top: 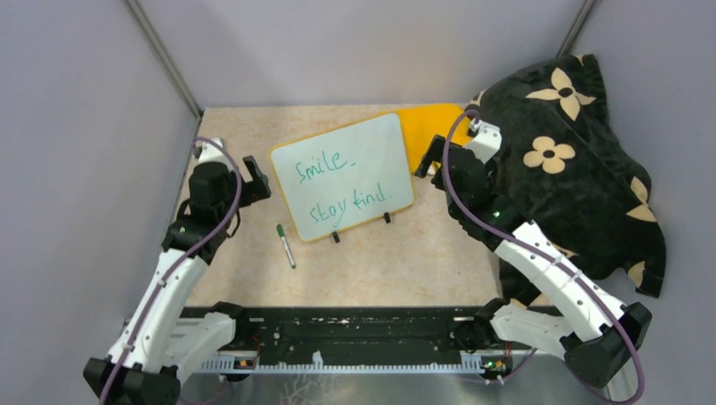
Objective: Write a sentence on the whiteboard
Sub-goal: Reset both arms
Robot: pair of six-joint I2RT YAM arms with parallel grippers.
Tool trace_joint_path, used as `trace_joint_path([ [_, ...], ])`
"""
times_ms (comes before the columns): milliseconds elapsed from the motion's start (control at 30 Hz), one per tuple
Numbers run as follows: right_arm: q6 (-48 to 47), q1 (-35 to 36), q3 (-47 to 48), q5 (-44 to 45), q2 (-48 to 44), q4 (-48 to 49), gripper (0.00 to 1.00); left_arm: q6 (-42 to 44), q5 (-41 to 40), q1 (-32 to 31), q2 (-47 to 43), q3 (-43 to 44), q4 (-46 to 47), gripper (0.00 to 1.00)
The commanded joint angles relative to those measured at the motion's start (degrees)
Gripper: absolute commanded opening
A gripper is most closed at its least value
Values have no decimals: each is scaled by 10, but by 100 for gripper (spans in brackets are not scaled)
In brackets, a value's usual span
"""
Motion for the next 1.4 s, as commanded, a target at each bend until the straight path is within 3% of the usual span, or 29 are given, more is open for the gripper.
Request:
trace_joint_path([
  [0,-32,-2,68,52,17,-4,98,28,42,-4,80,112,18,99],
  [167,-105,34,109,72,-4,45,97,65,81,-21,138,241,-9,99],
  [400,-369,218,113,220,-19,229,98,132,93,-82,175,377,-36,99],
  [467,-413,248,91,222,-29,275,99,138,94,-97,180,407,-38,99],
  [700,-405,252,-67,67,-157,310,99,144,152,-130,164,439,9,99],
  [833,-405,253,-124,61,-205,333,99,164,164,-162,183,456,22,99],
  [967,-391,252,-127,73,-206,317,99,186,119,-233,246,514,-2,99],
  [1067,-382,252,-116,79,-202,304,99,179,115,-243,239,500,31,99],
  [1367,-380,252,-119,86,-220,323,99,140,81,-243,117,307,117,99],
])
